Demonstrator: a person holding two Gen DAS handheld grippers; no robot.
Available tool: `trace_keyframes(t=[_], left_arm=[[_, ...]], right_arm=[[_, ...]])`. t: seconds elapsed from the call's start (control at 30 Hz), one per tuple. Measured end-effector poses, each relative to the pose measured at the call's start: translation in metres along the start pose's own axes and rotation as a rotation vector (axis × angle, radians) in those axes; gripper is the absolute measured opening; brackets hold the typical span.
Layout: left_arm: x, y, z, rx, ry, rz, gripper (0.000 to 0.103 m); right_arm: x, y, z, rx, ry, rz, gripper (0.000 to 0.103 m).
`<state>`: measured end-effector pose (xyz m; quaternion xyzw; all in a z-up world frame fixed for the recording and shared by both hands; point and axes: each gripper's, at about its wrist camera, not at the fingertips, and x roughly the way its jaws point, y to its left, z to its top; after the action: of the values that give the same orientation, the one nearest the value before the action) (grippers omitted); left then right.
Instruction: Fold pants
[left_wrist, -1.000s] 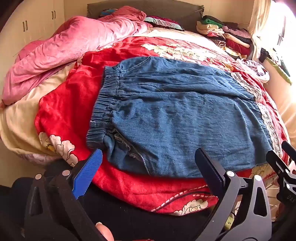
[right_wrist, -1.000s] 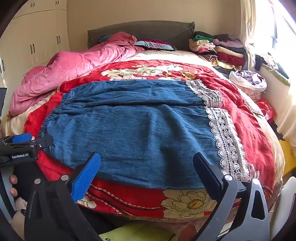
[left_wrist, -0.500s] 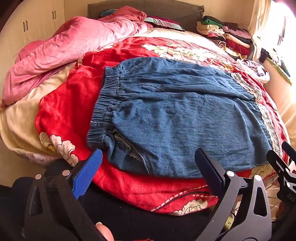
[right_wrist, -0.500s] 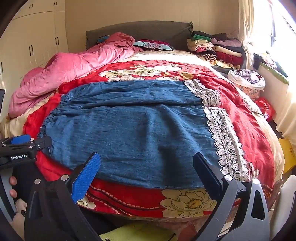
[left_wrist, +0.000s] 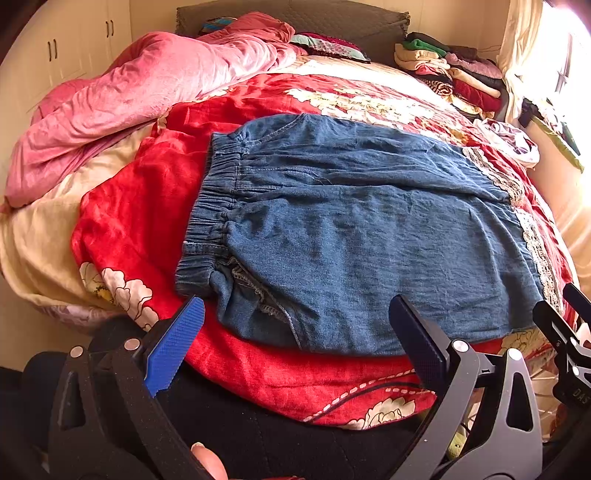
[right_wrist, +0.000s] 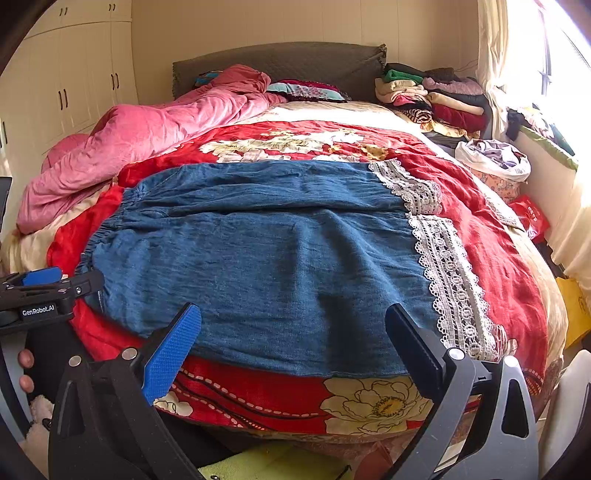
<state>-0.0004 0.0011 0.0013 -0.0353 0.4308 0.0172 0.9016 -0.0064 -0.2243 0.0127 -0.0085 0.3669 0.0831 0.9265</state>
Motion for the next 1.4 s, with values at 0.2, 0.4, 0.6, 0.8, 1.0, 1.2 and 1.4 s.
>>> trace_keyframes(t=[0.2, 0.4, 0.6, 0.8, 1.0, 1.2, 1.4], left_arm=[[-0.0001, 0.0003, 0.0001, 0.0, 0.0, 0.0, 0.094], [-0.0005, 0.0008, 0.0008, 0.0, 0.0, -0.001, 0.094], [-0.0006, 0.0006, 0.0006, 0.0, 0.001, 0.0, 0.094], [-0.0016, 0.0016, 0.0018, 0.0, -0.001, 0.0, 0.094], [-0.0017, 0.0016, 0.0018, 0.0, 0.0, 0.0, 0.094], [-0.0019, 0.0018, 0.0021, 0.0, 0.002, -0.001, 0.094], [-0.0006, 0.002, 0.0022, -0.003, 0.004, -0.001, 0.094]], right_arm=[[0.0014, 0.0027, -0.0006, 0.002, 0.0, -0.001, 0.099], [0.0002, 0.0003, -0.001, 0.003, -0.003, 0.0, 0.099], [0.0016, 0.0029, 0.0, 0.003, 0.0, -0.003, 0.099], [0.0018, 0.0032, 0.0001, 0.002, 0.0, -0.004, 0.099], [0.0026, 0.0042, 0.0004, 0.001, 0.002, -0.003, 0.099], [0.0027, 0.004, 0.0001, 0.002, 0.003, -0.003, 0.099], [0.0041, 0.0049, 0.0006, 0.001, 0.005, -0.001, 0.099]])
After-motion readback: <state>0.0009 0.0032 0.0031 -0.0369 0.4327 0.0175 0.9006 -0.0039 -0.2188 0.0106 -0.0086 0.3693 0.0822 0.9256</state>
